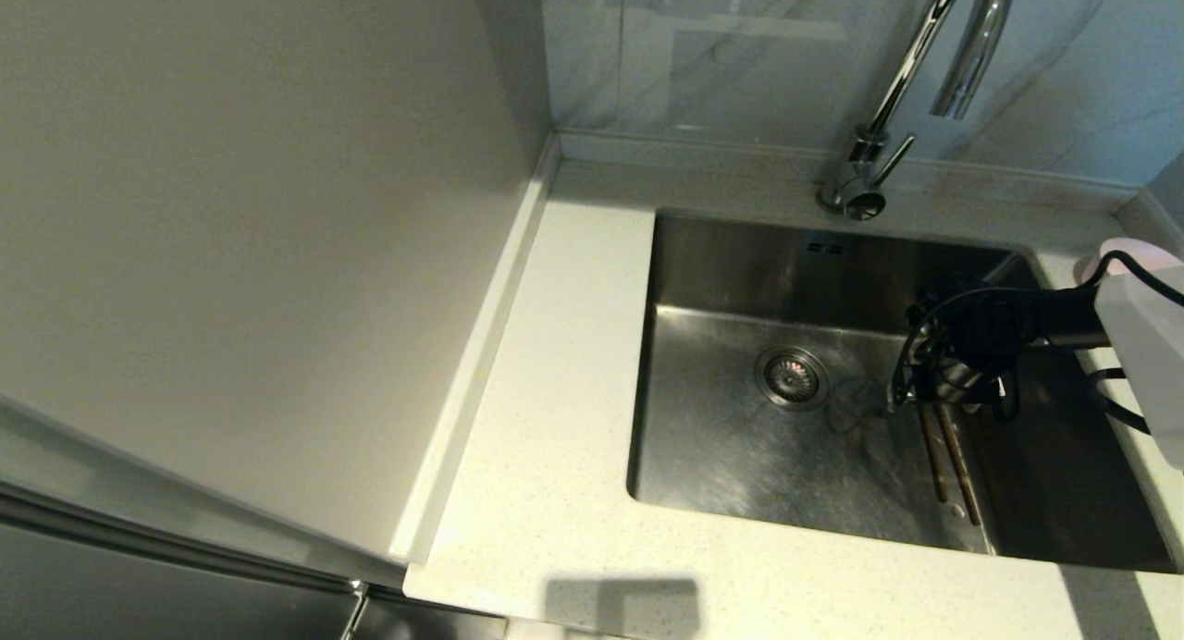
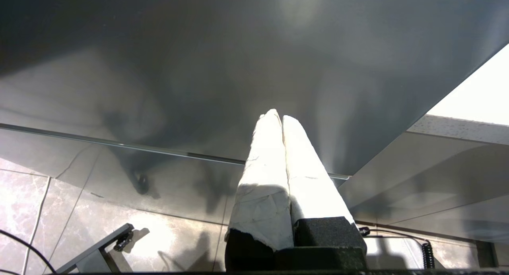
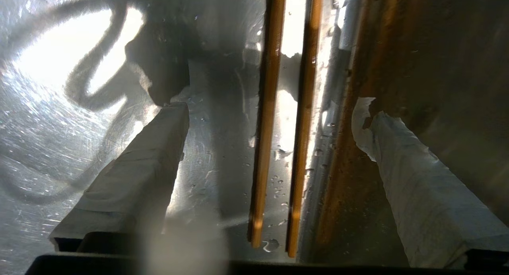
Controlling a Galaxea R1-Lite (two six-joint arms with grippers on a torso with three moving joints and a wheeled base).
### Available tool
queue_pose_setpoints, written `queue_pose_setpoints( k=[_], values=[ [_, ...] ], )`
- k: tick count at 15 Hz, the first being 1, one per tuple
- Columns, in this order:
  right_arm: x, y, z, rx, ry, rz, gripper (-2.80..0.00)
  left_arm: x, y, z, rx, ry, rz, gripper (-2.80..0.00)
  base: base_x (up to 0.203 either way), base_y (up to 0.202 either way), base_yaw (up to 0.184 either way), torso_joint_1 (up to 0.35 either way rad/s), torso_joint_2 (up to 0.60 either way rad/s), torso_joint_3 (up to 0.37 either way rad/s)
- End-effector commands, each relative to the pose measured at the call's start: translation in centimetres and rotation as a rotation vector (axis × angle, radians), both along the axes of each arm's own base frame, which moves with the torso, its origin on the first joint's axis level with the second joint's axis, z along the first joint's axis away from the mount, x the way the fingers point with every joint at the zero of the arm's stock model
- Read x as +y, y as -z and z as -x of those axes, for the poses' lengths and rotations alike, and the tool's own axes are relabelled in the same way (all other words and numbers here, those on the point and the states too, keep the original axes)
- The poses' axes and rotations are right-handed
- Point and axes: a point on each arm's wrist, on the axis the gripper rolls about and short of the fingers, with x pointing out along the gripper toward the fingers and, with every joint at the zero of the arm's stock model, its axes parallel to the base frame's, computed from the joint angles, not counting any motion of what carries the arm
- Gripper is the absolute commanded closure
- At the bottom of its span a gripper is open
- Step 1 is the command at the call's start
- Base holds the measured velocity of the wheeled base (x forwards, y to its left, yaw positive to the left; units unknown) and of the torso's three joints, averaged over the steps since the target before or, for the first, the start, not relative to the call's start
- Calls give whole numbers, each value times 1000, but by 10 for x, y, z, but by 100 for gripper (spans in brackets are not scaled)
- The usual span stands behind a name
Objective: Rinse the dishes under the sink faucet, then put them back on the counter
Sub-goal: Place the chopsticks on the bowl
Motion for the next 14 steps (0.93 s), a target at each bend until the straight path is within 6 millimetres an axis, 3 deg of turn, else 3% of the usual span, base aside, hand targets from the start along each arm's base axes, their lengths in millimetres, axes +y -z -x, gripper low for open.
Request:
queue_pose_setpoints(
  k=[1,14],
  values=[
    [0,8,-1,19,0,-1,-280,0,0,0,-4,0,0,0,0,0,0,0,0,0],
    [1,31,-8,50,-10,-15,-280,0,0,0,-4,0,0,0,0,0,0,0,0,0]
  ],
)
